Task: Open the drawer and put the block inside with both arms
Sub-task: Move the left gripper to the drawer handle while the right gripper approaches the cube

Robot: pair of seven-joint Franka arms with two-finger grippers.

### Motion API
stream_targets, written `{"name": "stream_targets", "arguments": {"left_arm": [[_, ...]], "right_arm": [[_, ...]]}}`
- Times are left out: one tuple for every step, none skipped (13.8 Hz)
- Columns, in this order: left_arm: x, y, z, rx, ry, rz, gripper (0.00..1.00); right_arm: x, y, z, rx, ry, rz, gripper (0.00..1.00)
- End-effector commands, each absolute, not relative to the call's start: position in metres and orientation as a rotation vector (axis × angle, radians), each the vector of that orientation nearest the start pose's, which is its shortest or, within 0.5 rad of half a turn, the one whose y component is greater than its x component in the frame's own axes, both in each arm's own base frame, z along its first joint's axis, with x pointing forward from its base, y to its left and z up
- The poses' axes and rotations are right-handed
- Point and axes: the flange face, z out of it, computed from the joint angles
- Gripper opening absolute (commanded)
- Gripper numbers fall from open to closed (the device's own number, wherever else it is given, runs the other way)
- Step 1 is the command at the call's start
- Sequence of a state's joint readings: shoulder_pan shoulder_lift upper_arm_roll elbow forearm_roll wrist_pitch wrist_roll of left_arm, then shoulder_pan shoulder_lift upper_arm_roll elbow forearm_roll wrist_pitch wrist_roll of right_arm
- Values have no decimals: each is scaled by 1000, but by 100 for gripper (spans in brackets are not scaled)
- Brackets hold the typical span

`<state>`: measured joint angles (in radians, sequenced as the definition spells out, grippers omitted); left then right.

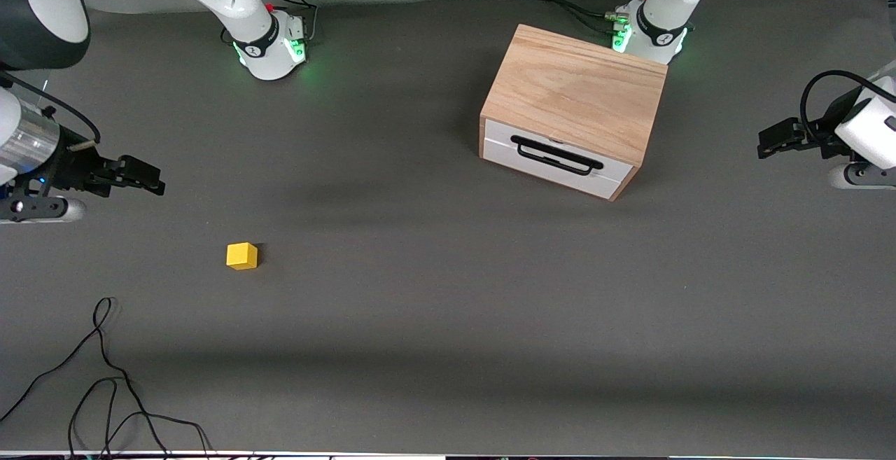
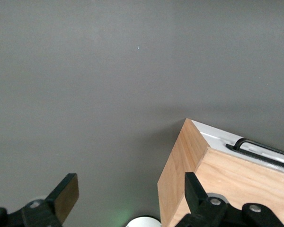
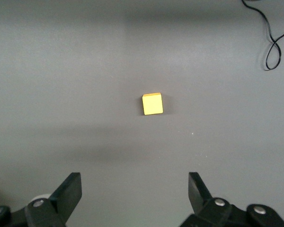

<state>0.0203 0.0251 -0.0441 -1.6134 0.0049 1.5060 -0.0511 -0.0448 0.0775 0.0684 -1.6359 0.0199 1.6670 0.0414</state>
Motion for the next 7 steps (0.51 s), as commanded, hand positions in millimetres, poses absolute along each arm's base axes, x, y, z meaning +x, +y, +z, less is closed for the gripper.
{"name": "stream_targets", "arguments": {"left_arm": [[546,-57,590,-3095,-311,204,100],[543,-81,588,-3077,-376,212,100],[539,-107,588,-3048,-508,207,100],[534,-129,588,-3012,-667,207,100],[528,-155,586,-2983,-772,215,100],[522,-179,582,-2958,-836,228,100],[513,-204,581,-2929,-906,233,100]], "right_arm": [[588,12,536,-3107,6,63,100],[588,12,529,-3108,4,56,100],[589,11,520,-3111,4,58,100],[589,11,510,-3112,2,53,100],[589,11,497,-3112,-1,53,100],[588,10,485,-3113,2,46,100],[587,9,474,-3113,6,34,100]]}}
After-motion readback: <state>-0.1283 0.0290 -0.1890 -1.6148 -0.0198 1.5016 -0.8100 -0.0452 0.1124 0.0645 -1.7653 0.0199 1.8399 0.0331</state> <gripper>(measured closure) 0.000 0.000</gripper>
